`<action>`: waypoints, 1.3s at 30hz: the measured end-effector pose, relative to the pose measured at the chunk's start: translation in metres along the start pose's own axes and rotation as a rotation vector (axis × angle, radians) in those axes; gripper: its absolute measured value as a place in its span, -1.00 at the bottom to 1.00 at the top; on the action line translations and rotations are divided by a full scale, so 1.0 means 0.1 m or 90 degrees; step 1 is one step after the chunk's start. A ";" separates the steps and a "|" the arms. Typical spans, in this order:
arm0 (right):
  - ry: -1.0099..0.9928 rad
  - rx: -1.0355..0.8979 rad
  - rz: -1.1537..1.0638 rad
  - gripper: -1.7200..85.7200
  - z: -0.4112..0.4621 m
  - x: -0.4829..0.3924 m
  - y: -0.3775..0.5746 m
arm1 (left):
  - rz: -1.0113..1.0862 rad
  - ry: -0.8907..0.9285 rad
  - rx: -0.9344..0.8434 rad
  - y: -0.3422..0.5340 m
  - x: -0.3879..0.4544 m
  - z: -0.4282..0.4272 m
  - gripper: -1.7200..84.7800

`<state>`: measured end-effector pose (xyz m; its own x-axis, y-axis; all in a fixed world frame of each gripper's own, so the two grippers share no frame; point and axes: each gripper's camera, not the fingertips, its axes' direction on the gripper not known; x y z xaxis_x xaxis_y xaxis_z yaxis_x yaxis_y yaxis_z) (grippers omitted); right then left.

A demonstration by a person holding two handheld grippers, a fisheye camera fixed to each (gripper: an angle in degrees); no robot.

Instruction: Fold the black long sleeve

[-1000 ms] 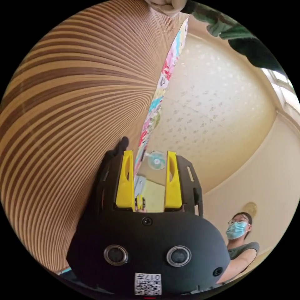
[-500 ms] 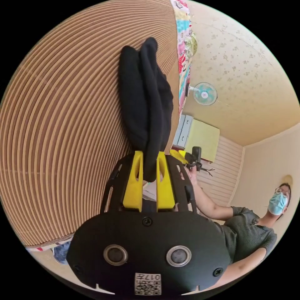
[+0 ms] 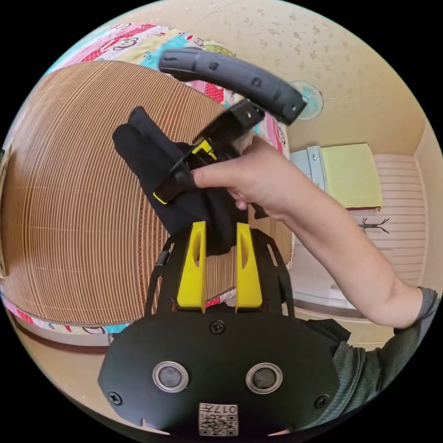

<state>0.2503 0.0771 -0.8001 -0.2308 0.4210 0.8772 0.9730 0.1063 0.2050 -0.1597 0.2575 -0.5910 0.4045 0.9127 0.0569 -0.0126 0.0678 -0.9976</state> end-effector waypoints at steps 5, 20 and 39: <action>-0.312 0.312 -0.005 -0.75 0.02 1.33 1.91 | -0.024 0.115 -0.046 0.35 -0.41 -0.06 -0.67; -0.760 0.549 0.516 -0.51 2.71 1.75 5.96 | -0.121 -0.017 -0.354 -0.15 -1.25 2.05 -0.57; -1.054 0.866 0.351 -0.48 2.29 1.50 5.31 | -0.138 0.320 -0.393 0.39 -0.47 1.10 -0.74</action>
<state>0.7311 0.4033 -0.6587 -0.5284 0.7060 -0.4716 0.5032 -0.1869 -0.8437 -0.2800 0.2613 -0.6278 0.7035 0.6052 0.3726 0.5582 -0.1461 -0.8167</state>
